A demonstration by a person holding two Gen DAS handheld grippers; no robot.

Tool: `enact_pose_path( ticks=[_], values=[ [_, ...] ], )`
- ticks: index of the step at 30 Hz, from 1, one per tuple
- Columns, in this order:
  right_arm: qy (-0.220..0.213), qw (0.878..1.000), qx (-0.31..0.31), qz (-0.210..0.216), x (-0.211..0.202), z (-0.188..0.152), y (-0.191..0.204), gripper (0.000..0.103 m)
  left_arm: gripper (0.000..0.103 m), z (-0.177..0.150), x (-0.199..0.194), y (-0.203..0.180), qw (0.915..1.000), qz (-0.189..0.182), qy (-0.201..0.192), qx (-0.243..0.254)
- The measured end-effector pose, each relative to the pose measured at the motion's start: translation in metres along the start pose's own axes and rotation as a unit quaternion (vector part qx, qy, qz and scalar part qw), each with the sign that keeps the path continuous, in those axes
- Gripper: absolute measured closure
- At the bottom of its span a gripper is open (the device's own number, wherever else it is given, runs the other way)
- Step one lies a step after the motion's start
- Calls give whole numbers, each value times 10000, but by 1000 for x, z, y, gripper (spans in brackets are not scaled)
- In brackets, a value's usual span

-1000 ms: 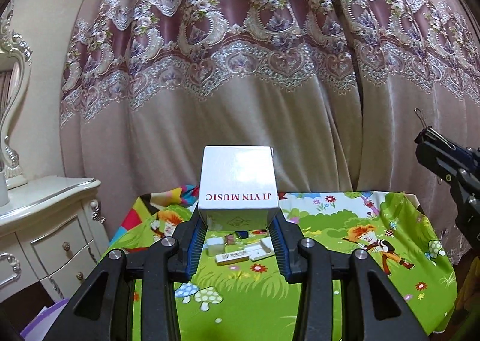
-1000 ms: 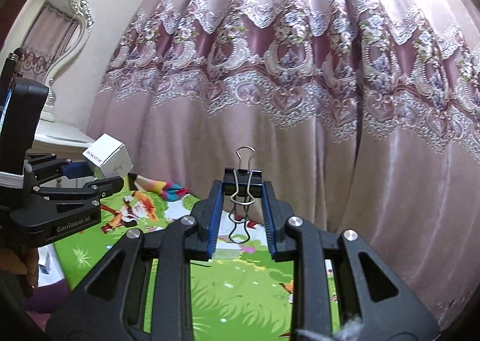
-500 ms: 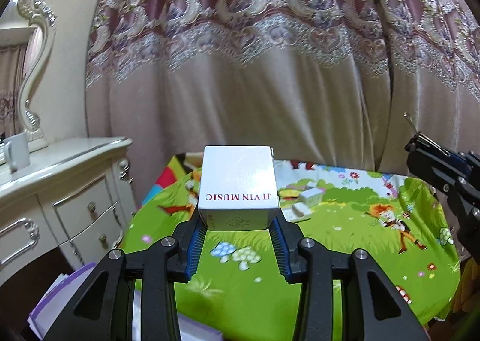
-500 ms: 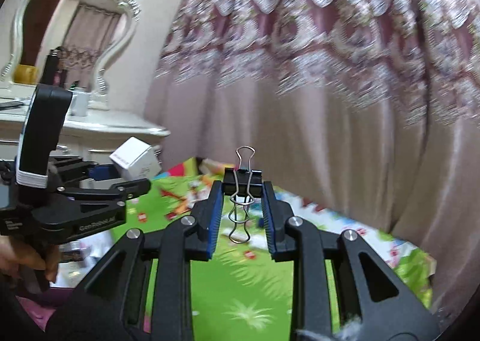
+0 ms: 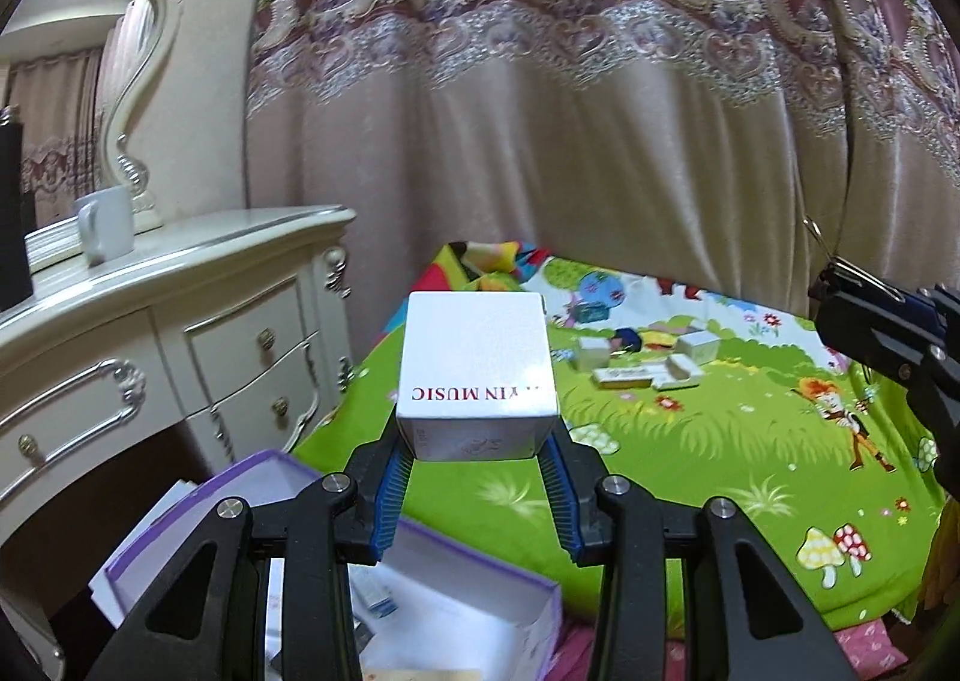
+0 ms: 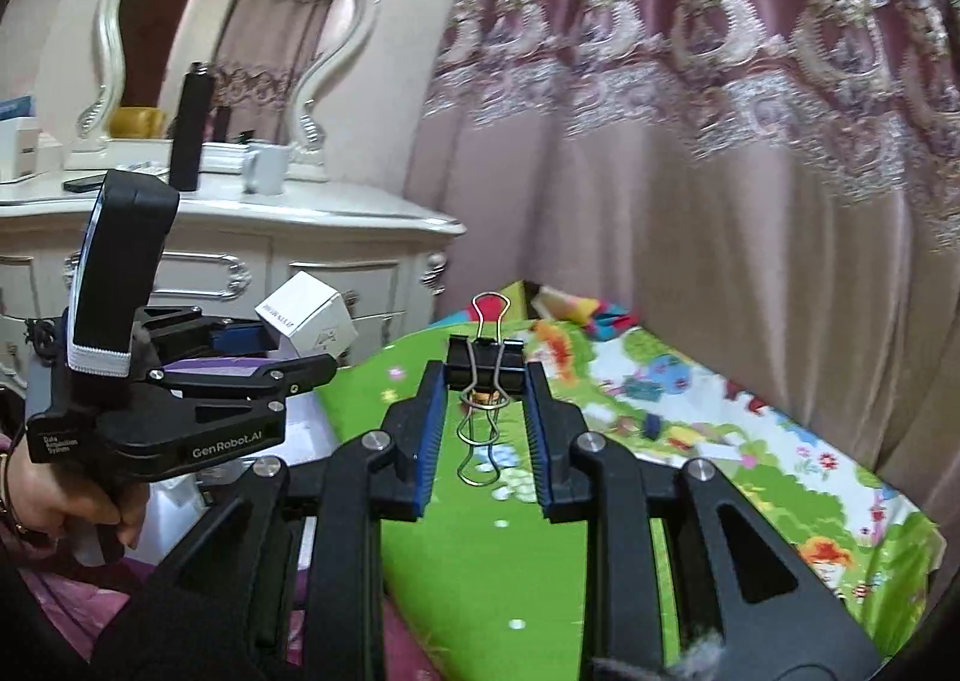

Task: Organize rigid objects
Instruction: 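Carry the JI YIN MUSIC cube over the storage box with the left tool, then open the left tool to drop the cube into the storage box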

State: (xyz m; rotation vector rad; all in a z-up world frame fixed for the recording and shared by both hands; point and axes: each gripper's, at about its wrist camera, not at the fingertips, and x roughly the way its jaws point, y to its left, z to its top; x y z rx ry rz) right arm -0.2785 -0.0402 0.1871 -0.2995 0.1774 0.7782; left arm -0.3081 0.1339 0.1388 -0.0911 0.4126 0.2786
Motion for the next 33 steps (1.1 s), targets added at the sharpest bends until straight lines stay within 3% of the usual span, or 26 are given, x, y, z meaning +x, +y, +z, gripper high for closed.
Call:
enact_pose_path(
  ticks=[9, 18, 27, 33],
  values=[
    [425, 9958, -313, 742, 35, 2, 37, 74, 60, -22, 4, 36, 9983, 370, 408, -194],
    [799, 9835, -750, 1436, 66, -4, 82, 74, 60, -45, 29, 86, 9873, 684, 1227, -740],
    [1417, 9613, -1106, 2090, 108, -29, 125, 74, 60, -70, 42, 123, 9736, 1010, 1781, -1008],
    [1981, 9401, -1131, 2533, 142, -51, 147, 74, 60, -86, 55, 141, 9618, 1215, 2186, -1114]
  ],
)
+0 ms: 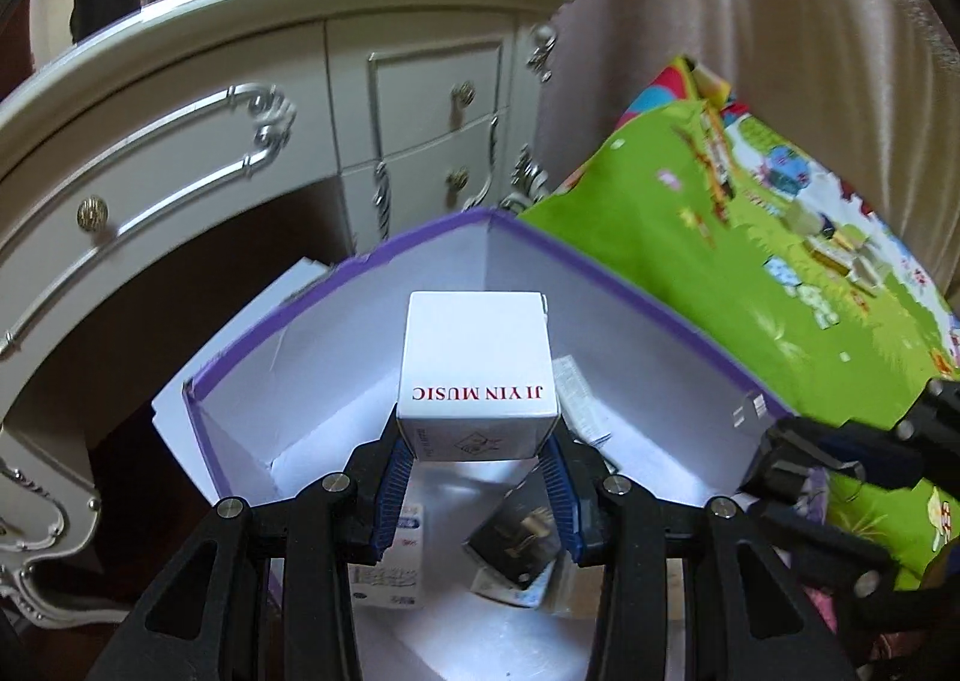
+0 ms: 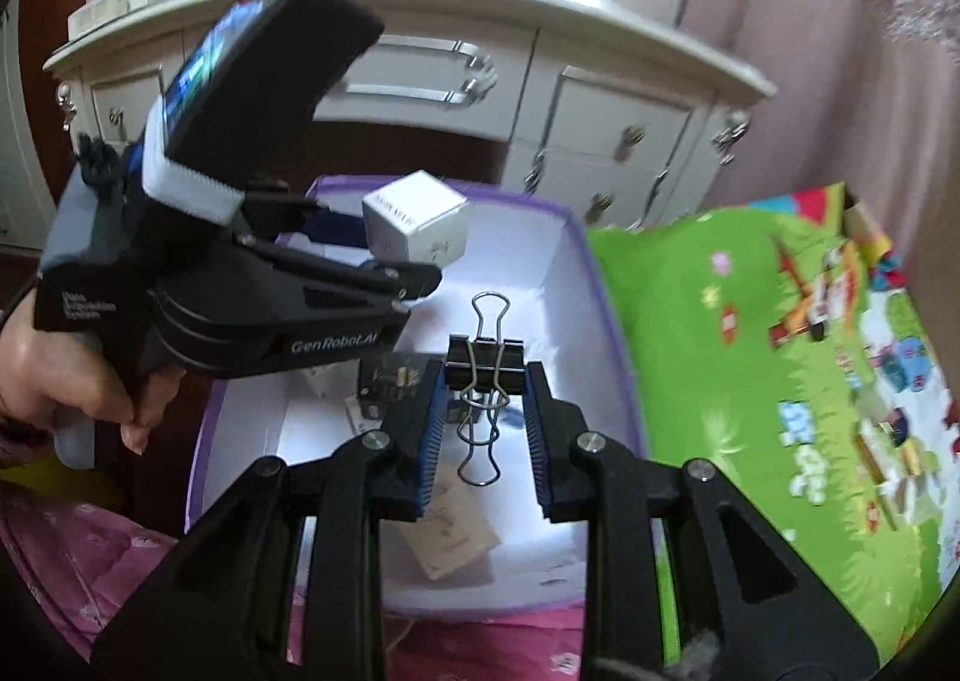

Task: Organize rigid objects
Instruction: 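Open the left tool to drop the cube into the storage box, then move both open tools back over the tablecloth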

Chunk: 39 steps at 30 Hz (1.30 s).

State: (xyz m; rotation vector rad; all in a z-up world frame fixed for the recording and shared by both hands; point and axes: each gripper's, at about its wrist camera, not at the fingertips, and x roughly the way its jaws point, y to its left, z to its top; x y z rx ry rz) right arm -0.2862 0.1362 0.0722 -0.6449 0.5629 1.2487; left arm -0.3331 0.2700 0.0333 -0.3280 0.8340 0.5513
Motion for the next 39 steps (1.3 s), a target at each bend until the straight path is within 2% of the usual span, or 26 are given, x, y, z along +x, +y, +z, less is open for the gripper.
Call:
enact_pose_path(
  ticks=[3, 5, 6, 7, 8, 9, 10, 13, 16, 19, 22, 23, 25, 27, 29, 31, 34, 36, 37, 38, 39],
  values=[
    [174, 9995, 159, 203, 16, -2, -3, 74, 60, -2, 9, 5, 9998, 115, 175, -50],
    [263, 9982, 398, 351, 23, -6, -10, 73, 56, -2, 16, 6, 9990, 264, 354, -68],
    [277, 9972, 524, 452, 23, -7, -14, 69, 45, -1, 19, 6, 9985, 344, 426, -88],
    [246, 9955, 705, 590, 22, -9, -20, 60, 30, -1, 21, 5, 9979, 432, 473, -102],
    [206, 9945, 812, 634, 20, -11, -24, 54, 22, -1, 21, 4, 9974, 528, 479, -89],
    [110, 9930, 985, 640, 14, -14, -32, 43, 15, 0, 20, 2, 9972, 595, 454, -57],
    [-6, 9914, 1165, 601, 6, -18, -42, 35, 15, 1, 18, -3, 9967, 720, 382, 43],
    [-271, 9847, 1669, 423, -16, -31, -75, 31, 14, 5, 18, -17, 9950, 878, 353, 306],
    [-432, 9729, 2269, 77, -39, -54, -113, 26, 14, 11, 18, -36, 9954, 726, 356, 509],
    [-403, 9555, 2849, -651, -66, -92, -157, 24, 14, 17, 19, -66, 9957, 461, 282, 755],
    [-314, 9322, 3337, -1368, -90, -138, -196, 20, 14, 25, 27, -114, 9928, -299, 228, 1136],
    [-190, 9197, 3554, -1658, -98, -158, -211, 20, 14, 27, 31, -130, 9906, -453, 244, 1265],
    [-22, 9001, 3902, -1938, -105, -184, -236, 20, 14, 31, 44, -174, 9827, -948, 365, 1550],
    [67, 8823, 4216, -2093, -108, -207, -261, 20, 14, 38, 59, -212, 9747, -1356, 405, 1730],
    [280, 8701, 4412, -2180, -102, -221, -285, 20, 14, 45, 73, -250, 9681, -1530, 325, 1956],
    [289, 8641, 4529, -2178, -96, -229, -307, 20, 14, 50, 90, -282, 9657, -1460, 320, 2125],
    [184, 8450, 4877, -2184, -90, -237, -347, 20, 14, 57, 111, -311, 9642, -1387, 333, 2234],
    [91, 8369, 5095, -1997, -82, -238, -369, 20, 11, 63, 119, -321, 9644, -1370, 338, 2237],
    [-6, 8314, 5233, -1873, -78, -236, -382, 20, 4, 64, 123, -322, 9649, -1391, 371, 2195],
    [-121, 8319, 5228, -1856, -75, -231, -390, 20, 1, 64, 125, -321, 9659, -1360, 411, 2166],
    [-177, 8439, 5016, -1894, -72, -222, -394, 20, 0, 65, 126, -319, 9660, -1359, 431, 2157]
  ],
)
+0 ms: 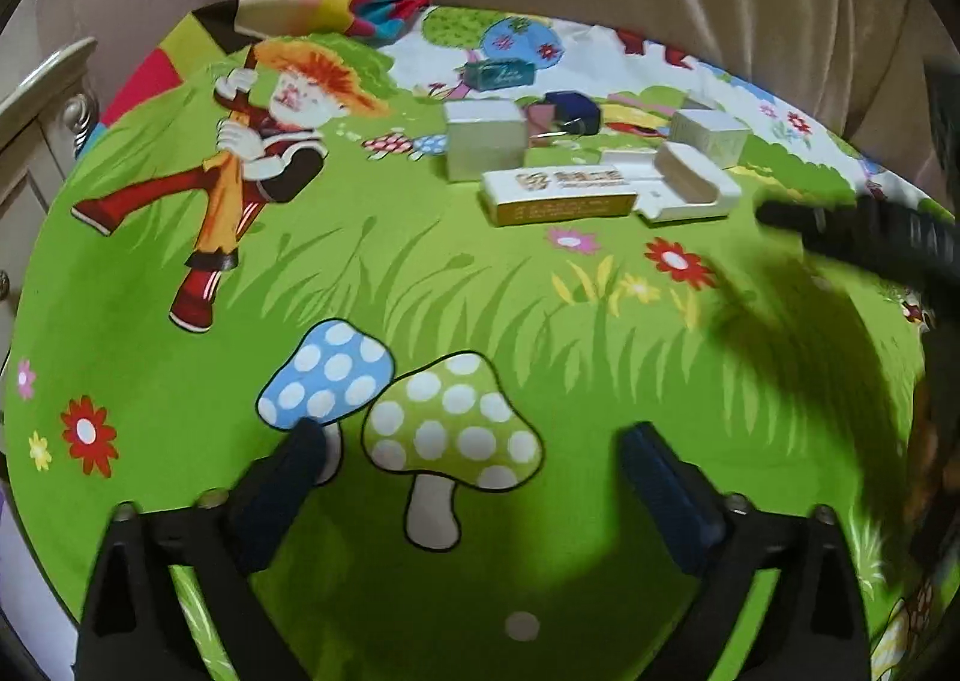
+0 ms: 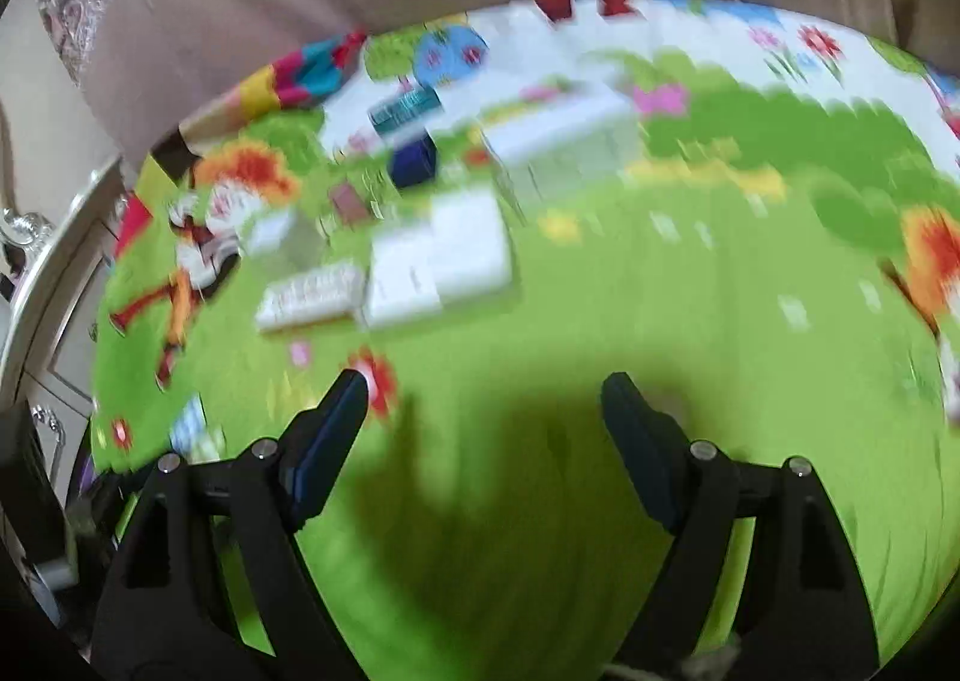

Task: Organize rigid objects
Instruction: 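Move both open tools back over the tablecloth, then grasp white HOLDER tray with right tool while left tool grasps DING ZHI DENTAL box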

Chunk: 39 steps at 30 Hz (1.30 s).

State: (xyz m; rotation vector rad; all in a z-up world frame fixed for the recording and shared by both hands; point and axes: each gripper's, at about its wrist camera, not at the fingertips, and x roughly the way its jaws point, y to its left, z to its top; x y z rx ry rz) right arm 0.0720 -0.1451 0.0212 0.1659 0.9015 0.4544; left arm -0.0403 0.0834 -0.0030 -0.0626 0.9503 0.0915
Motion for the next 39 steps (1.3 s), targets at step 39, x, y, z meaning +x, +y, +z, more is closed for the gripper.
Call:
enact_pose_path(
  ticks=[39],
  values=[
    [895, 9562, -2772, 274, 9, -19, 5, 36, 0, 30, 22, -5, 9972, -258, 523, 462]
  ],
)
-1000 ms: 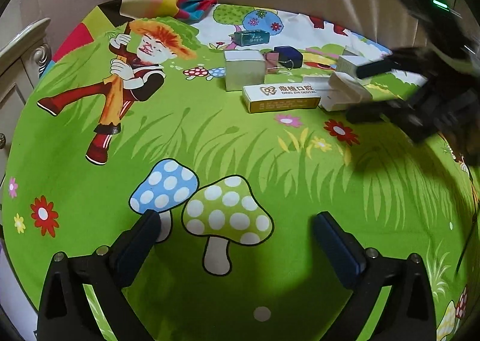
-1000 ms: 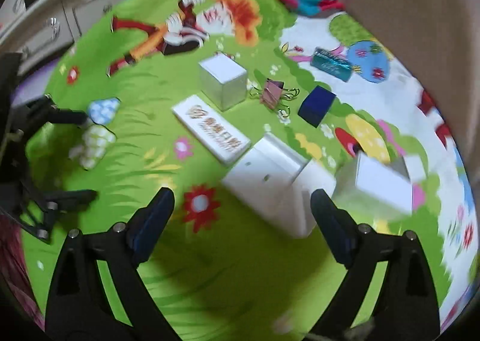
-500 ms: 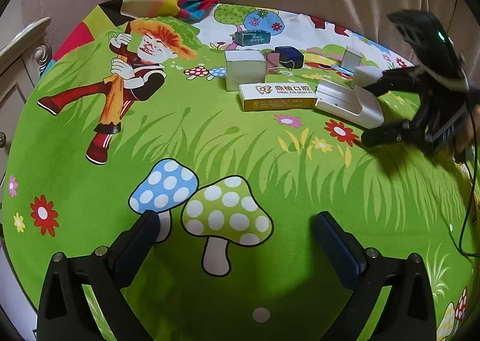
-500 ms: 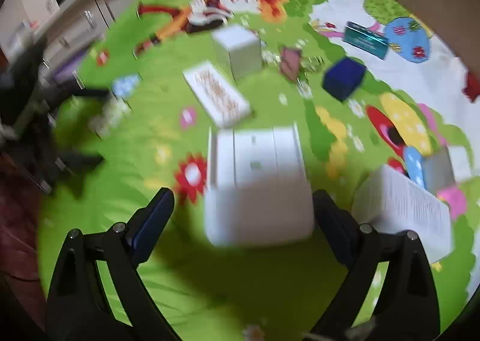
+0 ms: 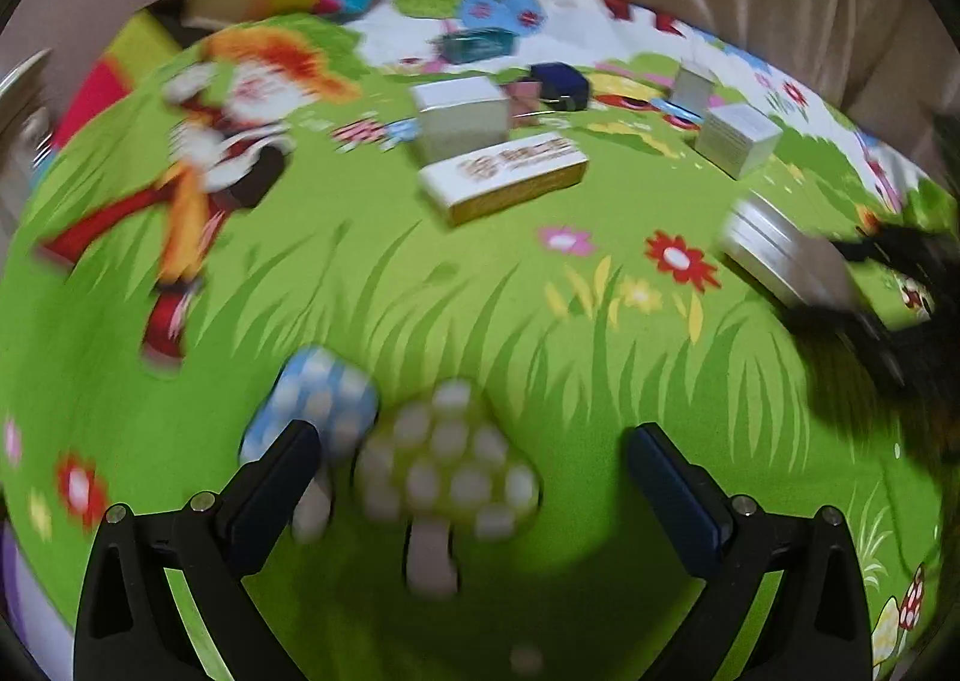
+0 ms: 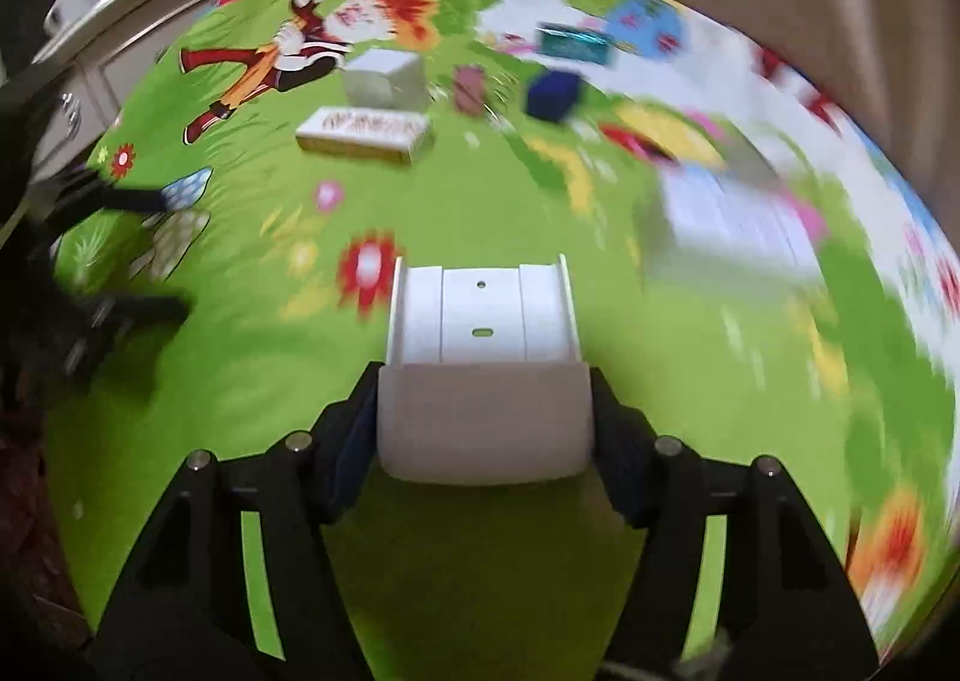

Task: Organize rigid objects
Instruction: 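Grasp white HOLDER tray with right tool while left tool grasps DING ZHI DENTAL box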

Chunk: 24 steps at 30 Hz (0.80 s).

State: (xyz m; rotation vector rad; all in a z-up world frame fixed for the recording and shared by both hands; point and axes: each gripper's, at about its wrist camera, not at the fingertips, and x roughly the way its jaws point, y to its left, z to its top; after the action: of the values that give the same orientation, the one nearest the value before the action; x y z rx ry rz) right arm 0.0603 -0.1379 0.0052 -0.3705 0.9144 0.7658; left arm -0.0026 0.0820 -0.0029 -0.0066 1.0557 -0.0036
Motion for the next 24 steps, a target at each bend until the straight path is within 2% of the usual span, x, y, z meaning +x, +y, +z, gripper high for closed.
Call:
enact_pose_path(
  ticks=[2, 4, 6, 8, 9, 10, 11, 12, 14, 16, 18, 20, 21, 22, 23, 24],
  values=[
    [-48, 9994, 302, -157, -17, -26, 2, 36, 0, 28, 14, -2, 9990, -73, 46, 431],
    [-139, 9986, 436, -269, -30, -44, 5, 36, 0, 54, 30, -1, 9957, -147, -98, 911],
    [-180, 9976, 595, -290, -37, -53, 5, 35, 0, 76, 44, 5, 9931, -284, -192, 1121],
    [-238, 9970, 617, -395, -39, -57, 9, 36, 4, 95, 59, 12, 9902, -761, -108, 1164],
    [-280, 9964, 677, -416, -39, -58, 9, 35, 21, 99, 58, 9, 9890, -796, -177, 1237],
    [-342, 9959, 723, -433, -39, -59, 9, 35, 53, 99, 55, 4, 9877, -838, -175, 1307],
    [-350, 9957, 733, -439, -40, -60, 9, 35, 70, 95, 48, -5, 9859, -927, -115, 1390],
    [-350, 9956, 752, -430, -39, -60, 8, 35, 72, 87, 41, -14, 9860, -956, -45, 1363],
    [-355, 9955, 768, -425, -40, -59, 7, 35, 72, 63, 29, -28, 9865, -1115, -67, 1197],
    [-358, 9954, 782, -425, -39, -60, 8, 35, 71, 35, 14, -45, 9868, -1091, -196, 1182],
    [-357, 9954, 776, -436, -39, -60, 8, 35, 71, 13, 3, -58, 9885, -965, -372, 1108],
    [-353, 9954, 781, -436, -38, -59, 8, 34, 67, 5, -1, -68, 9892, -687, -558, 1169],
    [-349, 9954, 785, -436, -38, -59, 8, 32, 53, 6, 0, -71, 9891, -569, -618, 1206],
    [-341, 9953, 787, -439, -37, -59, 8, 30, 31, 9, 0, -74, 9897, -400, -643, 1215],
    [-334, 9953, 790, -447, -37, -60, 8, 29, 22, 11, 4, -75, 9909, -292, -603, 1170],
    [-330, 9952, 794, -460, -37, -60, 8, 28, 18, 14, 6, -74, 9917, -317, -575, 1105]
  ],
)
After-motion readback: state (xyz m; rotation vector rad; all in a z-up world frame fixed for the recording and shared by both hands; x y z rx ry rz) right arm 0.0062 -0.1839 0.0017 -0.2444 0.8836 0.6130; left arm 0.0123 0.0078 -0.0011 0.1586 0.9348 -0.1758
